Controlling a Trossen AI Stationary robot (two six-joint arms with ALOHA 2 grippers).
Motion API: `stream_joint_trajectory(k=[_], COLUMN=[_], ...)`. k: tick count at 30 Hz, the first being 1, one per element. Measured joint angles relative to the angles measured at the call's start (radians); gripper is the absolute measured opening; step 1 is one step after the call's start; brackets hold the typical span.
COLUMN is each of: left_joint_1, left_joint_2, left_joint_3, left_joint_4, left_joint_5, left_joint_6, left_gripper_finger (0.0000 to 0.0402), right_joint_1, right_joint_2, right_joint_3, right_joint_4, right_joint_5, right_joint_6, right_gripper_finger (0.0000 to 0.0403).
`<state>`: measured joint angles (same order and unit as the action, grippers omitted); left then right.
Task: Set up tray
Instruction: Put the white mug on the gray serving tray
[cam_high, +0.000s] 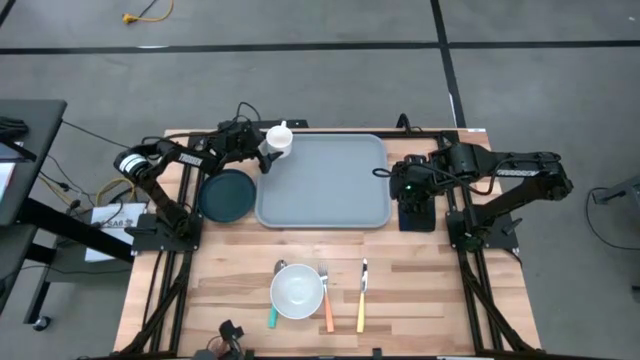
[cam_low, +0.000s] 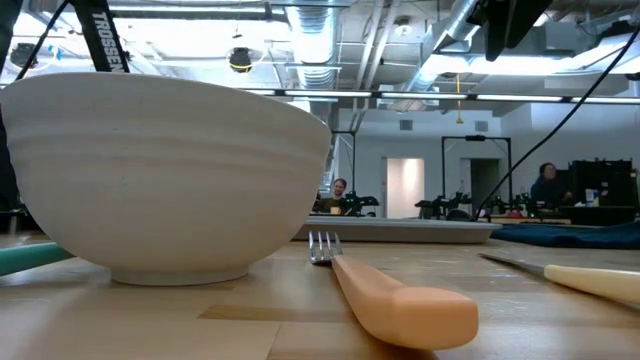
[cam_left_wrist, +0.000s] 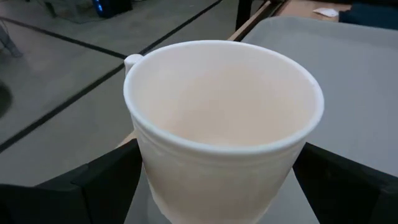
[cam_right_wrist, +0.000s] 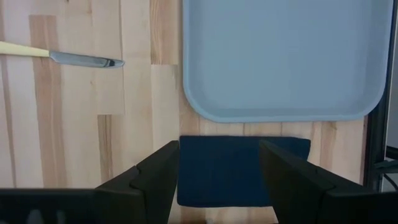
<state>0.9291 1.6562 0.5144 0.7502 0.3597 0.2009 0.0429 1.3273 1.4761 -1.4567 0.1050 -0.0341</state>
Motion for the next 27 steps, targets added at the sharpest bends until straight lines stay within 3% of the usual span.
stream_joint_trajectory(k=[12, 22, 27], left_joint_1=[-0.043, -0.079, -0.087], left_joint_2=[0.000, 0.000, 0.000], left_joint_3=[0.000, 0.000, 0.000], left_joint_4=[-0.005, -0.004, -0.004], left_joint_5=[-0.011, -0.130, -0.130], left_joint_6=[-0.035, -0.015, -0.016], left_gripper_finger=[0.0372, 0.0372, 0.0372], right_joint_1=[0.000, 0.000, 0.000], right_joint_2=[0.000, 0.000, -0.014], right_joint_3=[0.000, 0.000, -0.027], right_joint_4=[0.000, 0.008, 0.113], right_joint_5=[0.000, 0.000, 0.000], right_joint_6=[0.000, 0.031, 0.053], right_gripper_finger=[0.0211, 0.0211, 0.0211])
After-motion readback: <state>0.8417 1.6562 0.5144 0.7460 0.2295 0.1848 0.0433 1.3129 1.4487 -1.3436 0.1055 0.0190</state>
